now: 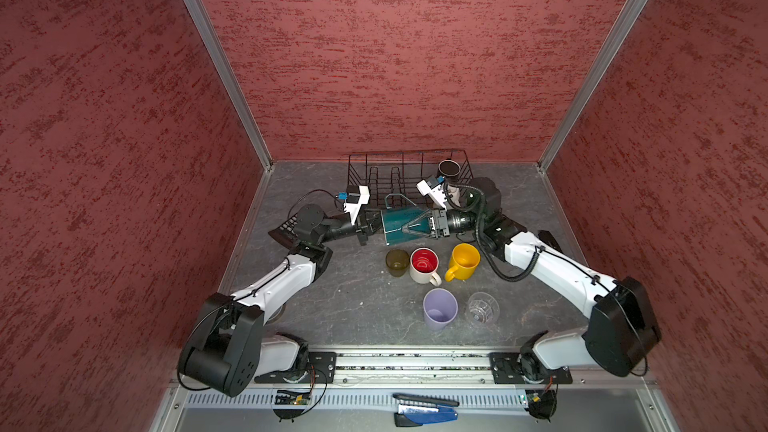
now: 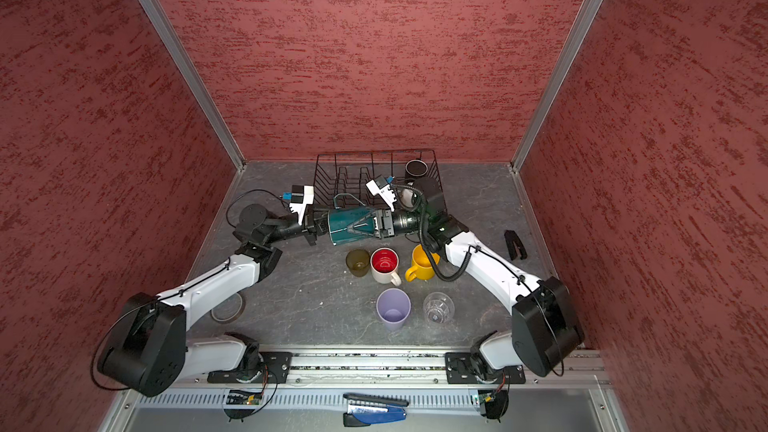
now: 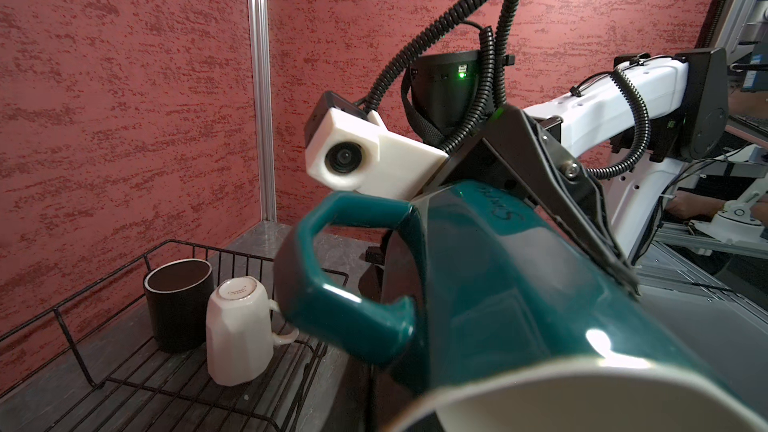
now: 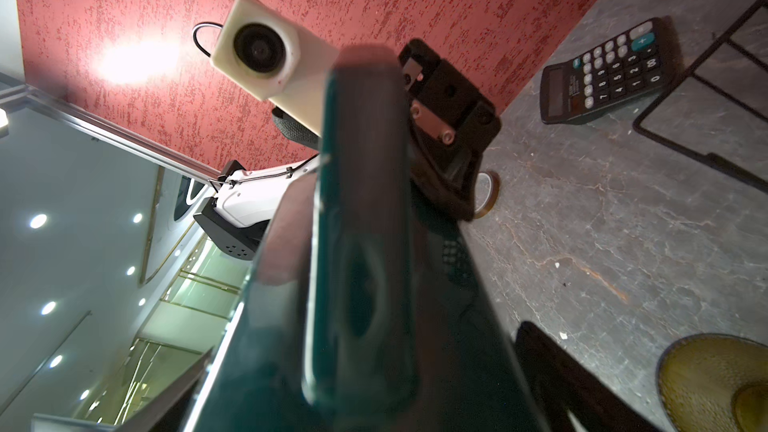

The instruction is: Load the cups into the dish rack

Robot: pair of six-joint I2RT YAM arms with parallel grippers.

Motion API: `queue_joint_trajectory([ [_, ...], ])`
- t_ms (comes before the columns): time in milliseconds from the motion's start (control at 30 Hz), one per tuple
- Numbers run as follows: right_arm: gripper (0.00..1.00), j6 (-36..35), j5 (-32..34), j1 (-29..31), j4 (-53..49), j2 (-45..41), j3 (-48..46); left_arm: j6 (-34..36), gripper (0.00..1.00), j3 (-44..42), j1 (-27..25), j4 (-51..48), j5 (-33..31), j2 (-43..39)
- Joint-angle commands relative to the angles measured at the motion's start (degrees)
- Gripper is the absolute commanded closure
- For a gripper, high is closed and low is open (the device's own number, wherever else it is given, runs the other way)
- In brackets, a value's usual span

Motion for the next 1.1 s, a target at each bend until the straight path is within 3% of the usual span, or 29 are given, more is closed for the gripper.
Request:
queue_joint_trajectory([
  [0, 0.01, 0.78, 2.65, -0.18, 1.1, 0.39, 2.7, 1.05, 1.0, 1.64, -1.45, 1.59, 2.15, -0.81],
  [300, 0.05, 0.75, 2.84, -0.11, 0.8, 0.68, 2.49, 1.02, 1.0, 2.85, -1.96, 0.61, 1.87, 0.39],
  [567, 0.01, 0.16, 2.09, 0.07, -0.06, 0.12, 0.97, 0.59, 1.0, 3.69, -1.94, 1.93, -3.44, 1.3],
  [1067, 0.01, 0.89, 1.78, 0.52, 1.29, -0.55, -0.68, -1.53, 1.0, 4.9, -1.84, 3.5, -6.03, 3.41],
])
